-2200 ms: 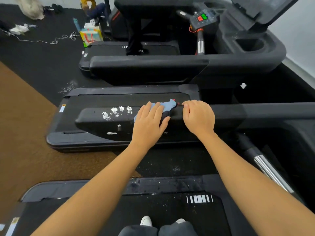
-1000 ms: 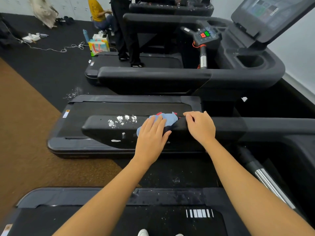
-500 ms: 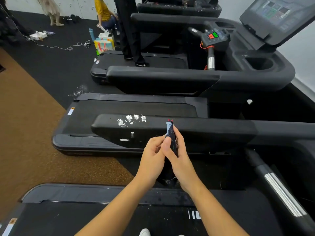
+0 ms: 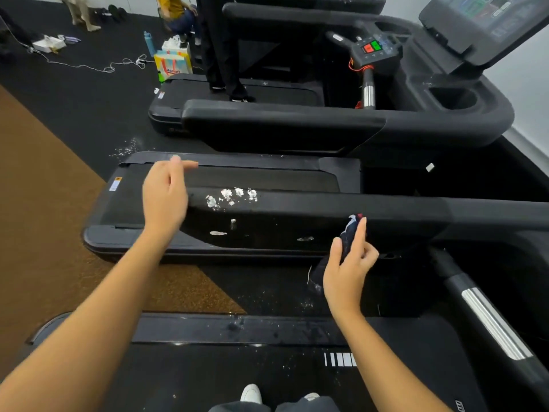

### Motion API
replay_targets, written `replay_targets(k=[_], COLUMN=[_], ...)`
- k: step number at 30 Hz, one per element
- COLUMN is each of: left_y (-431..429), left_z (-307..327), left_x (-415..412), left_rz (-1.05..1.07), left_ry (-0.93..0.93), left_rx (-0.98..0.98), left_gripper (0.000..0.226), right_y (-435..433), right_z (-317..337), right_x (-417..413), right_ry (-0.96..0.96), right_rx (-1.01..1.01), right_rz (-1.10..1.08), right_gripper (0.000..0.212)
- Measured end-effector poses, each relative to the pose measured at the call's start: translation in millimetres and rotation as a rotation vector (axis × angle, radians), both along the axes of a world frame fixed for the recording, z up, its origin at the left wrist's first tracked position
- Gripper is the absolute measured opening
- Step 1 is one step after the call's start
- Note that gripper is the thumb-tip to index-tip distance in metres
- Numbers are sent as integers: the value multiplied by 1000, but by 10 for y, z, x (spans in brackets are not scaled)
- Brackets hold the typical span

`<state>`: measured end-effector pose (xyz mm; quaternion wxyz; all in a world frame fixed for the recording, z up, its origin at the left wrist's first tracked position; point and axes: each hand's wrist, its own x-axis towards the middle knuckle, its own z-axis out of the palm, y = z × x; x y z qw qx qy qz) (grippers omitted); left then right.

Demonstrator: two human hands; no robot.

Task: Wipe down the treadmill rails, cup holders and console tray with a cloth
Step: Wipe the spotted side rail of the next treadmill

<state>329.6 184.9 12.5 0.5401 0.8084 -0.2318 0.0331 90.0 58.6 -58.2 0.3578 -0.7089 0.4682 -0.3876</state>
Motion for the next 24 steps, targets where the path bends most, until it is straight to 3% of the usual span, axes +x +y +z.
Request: replay_targets(k=[6, 9, 11, 17, 20, 24], left_y=[-257, -307, -291, -286, -283, -285], left_z=[-197, -289, -298, -301, -310, -318], left_x=[325, 301, 294, 287, 293, 297], left_rz=[-69, -57, -31, -10, -23, -26], left_ry=[-9, -153, -165, -195, -206, -197], left_rx=[468, 698, 669, 641, 640, 638], left_gripper=[43, 51, 51, 44, 44, 43], right_y=[166, 150, 63, 31, 119, -7], right_z=[-198, -334, -361, -390, -424, -514], right_x=[348, 312, 215, 183, 241, 143], right_ry=[184, 324, 356, 249, 303, 481], right_rx=[-207, -360, -381, -280, -290, -486], right_rz=[118, 247, 275, 85, 202, 346], right_gripper=[72, 78, 79, 70, 75, 72])
